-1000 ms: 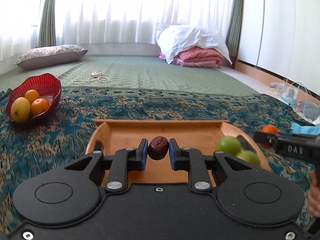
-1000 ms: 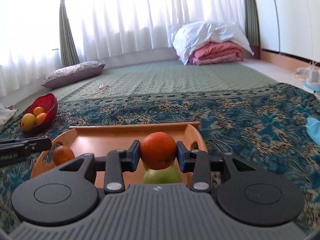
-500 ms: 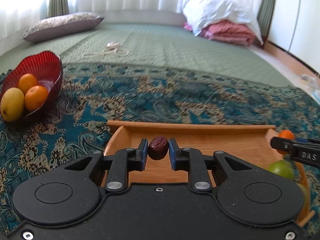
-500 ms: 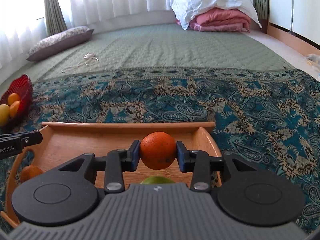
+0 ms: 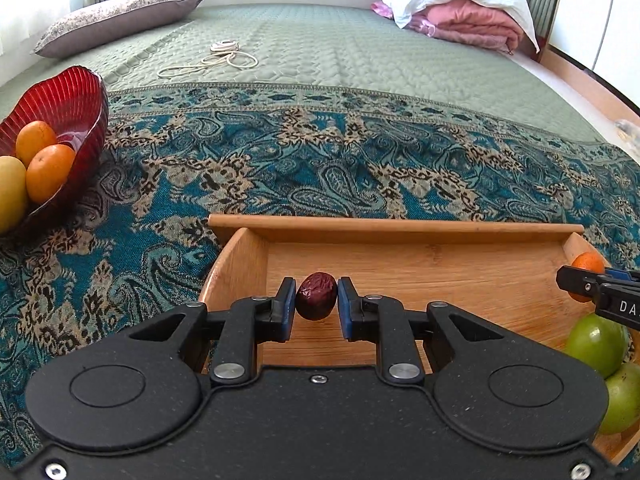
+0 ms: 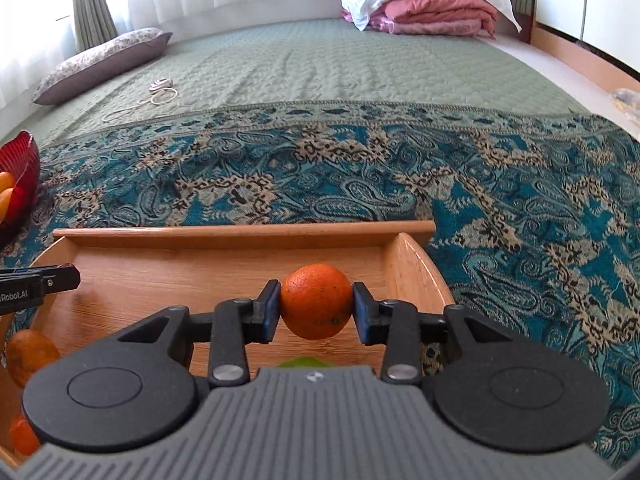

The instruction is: Organize fruits

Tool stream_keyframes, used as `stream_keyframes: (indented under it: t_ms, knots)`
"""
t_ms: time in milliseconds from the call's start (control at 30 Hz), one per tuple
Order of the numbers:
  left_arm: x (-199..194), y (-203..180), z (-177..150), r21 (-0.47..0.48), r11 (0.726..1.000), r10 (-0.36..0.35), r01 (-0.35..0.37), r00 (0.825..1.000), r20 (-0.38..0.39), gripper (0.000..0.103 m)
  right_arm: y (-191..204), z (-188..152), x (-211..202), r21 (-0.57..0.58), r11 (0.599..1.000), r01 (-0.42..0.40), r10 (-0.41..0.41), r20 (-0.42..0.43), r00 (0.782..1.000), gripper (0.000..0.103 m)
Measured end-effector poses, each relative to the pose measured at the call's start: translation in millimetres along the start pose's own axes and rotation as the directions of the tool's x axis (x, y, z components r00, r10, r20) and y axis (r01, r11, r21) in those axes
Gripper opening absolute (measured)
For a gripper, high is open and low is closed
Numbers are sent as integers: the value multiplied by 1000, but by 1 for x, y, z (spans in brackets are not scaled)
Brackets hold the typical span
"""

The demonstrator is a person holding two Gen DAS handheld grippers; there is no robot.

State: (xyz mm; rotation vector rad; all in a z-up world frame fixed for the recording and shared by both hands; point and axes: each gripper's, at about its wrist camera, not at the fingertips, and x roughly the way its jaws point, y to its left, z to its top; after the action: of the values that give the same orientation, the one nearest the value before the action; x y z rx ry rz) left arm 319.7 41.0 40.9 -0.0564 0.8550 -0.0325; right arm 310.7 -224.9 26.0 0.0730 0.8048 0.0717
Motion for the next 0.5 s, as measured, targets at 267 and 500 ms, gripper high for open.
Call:
stream_keyframes:
  t_ms: [267,500]
  knots:
    - [5,1,-2,8,1000,5,-5,1000,-13,21,-3,-1,4,7,1000,-4,4,-16,1000,41]
    - [6,2,-6,22,1000,12,-12,1000,-19,21,0,0,8,-12,1000,14,-15,-38,999,42]
